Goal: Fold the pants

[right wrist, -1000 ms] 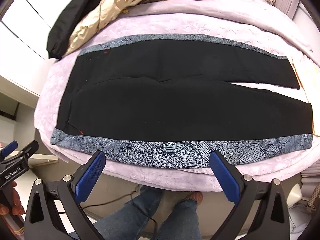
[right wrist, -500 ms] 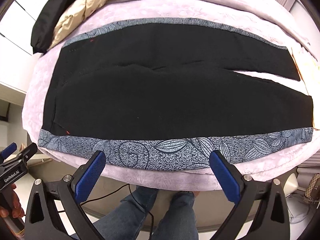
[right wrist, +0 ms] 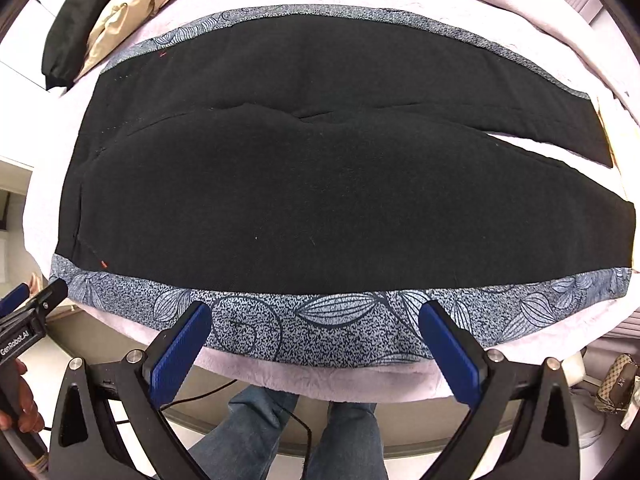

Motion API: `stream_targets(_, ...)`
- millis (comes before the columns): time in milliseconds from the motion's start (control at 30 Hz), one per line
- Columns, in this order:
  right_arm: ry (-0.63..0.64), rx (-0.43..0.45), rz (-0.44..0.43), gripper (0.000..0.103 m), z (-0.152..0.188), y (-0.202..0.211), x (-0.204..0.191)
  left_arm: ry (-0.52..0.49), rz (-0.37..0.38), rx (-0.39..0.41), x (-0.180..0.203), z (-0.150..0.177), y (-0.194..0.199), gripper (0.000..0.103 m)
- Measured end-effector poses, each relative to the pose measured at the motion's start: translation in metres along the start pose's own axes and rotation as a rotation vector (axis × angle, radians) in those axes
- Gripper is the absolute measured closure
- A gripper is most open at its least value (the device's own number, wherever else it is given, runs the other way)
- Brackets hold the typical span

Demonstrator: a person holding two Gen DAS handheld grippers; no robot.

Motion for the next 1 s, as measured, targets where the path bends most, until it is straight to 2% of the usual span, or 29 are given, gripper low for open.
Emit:
stream_targets(600, -0.020, -0.013, 0.014, 0.000, -0.010, -0.022, 0.015, -0.010, 0.021, -0.012, 0.003, -0.004, -0.017, 0.000)
stream_targets(1000, -0.025, -0.007, 0.023, 0.000, -0.003, -0.012, 0.012, -0.024, 0.029, -0.008, 0.006, -0.006, -0.017, 0.000)
Point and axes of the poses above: each gripper's, at about its wrist camera, not at the fingertips, and y roughly against the way its jaws point, x to its right, z to its underside, the point moved 7 cm from there along -y, roughly the way its jaws point, and after that the axes turned 12 degrees about x, right-handed, at the moved point
